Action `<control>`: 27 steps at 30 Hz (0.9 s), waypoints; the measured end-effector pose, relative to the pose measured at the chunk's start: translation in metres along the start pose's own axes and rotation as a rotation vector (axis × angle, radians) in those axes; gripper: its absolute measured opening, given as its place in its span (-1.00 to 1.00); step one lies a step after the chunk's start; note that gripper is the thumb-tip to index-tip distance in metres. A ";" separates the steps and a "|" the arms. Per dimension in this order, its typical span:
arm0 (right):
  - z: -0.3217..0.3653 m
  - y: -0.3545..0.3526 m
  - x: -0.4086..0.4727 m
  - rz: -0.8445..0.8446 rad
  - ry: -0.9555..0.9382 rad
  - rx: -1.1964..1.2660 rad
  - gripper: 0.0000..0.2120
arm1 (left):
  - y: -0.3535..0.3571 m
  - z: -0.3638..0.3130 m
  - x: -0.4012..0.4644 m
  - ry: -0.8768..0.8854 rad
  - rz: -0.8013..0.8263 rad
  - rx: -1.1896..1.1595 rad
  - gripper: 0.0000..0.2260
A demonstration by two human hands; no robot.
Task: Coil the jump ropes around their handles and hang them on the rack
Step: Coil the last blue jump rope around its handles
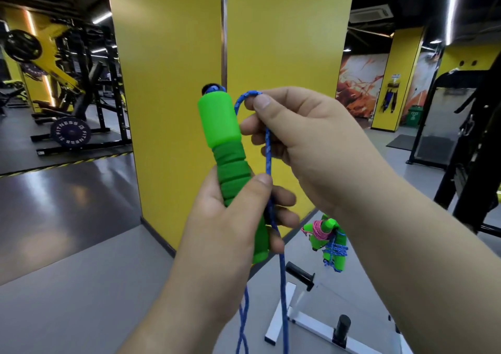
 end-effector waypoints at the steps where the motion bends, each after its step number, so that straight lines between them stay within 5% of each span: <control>1: -0.007 -0.001 0.000 0.000 0.027 -0.001 -0.85 | 0.001 -0.005 0.001 0.017 0.002 -0.001 -0.87; 7: -0.059 0.021 -0.060 0.367 0.525 0.176 -0.61 | 0.006 -0.052 0.030 0.075 -0.031 -0.041 -0.81; 13: -0.019 0.008 -0.039 0.232 0.295 0.264 -0.74 | 0.003 -0.041 0.035 0.035 -0.024 0.030 -0.99; 20: 0.004 0.005 0.008 0.039 0.030 0.057 -0.81 | 0.010 -0.013 -0.004 0.052 0.014 0.053 -0.81; 27: -0.049 0.021 -0.045 0.267 0.487 0.226 -0.67 | 0.009 -0.056 0.034 0.092 -0.058 -0.037 -0.69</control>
Point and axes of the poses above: each hand's wrist, its own x-axis towards the middle knuckle, its own y-axis out of the palm, z = x × y, the point moved 10 cm from there along x, towards the middle knuckle, and after that the axes turned 11 degrees about -z, right-handed, at the moved point
